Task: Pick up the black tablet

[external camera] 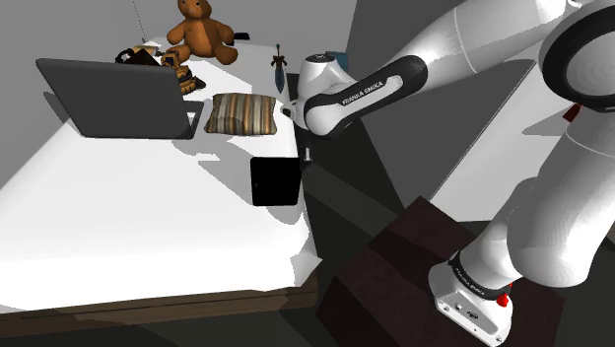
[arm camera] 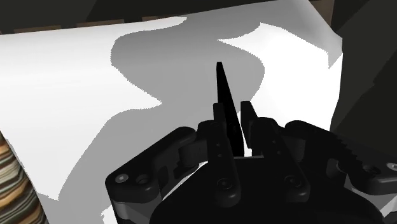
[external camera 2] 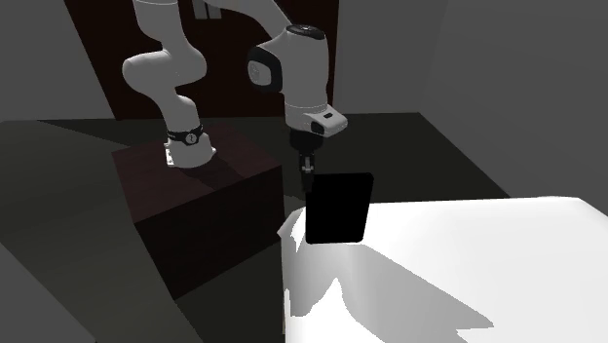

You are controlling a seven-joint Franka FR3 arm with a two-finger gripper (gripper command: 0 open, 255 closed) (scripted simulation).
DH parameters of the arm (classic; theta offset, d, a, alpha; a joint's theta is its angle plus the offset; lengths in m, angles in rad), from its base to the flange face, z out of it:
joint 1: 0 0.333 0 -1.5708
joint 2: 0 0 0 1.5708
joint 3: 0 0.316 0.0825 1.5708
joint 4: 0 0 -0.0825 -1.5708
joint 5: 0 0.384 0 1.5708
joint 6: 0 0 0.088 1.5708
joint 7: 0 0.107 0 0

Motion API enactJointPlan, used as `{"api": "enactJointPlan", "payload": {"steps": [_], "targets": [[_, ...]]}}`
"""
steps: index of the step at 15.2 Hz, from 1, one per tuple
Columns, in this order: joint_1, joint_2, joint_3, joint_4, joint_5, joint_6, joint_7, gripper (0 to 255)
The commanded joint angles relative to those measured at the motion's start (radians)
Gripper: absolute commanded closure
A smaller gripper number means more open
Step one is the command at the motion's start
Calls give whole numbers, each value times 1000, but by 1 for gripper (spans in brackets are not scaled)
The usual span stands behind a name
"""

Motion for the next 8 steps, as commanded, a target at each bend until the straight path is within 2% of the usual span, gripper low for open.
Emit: {"api": "enactJointPlan", "payload": {"steps": [1,4,8], "targets": [[0,0,0,0,0,0,0,255],[0,1,0,0,0,1,0,255],[0,-34,0,14,0,-48,0,255]]}}
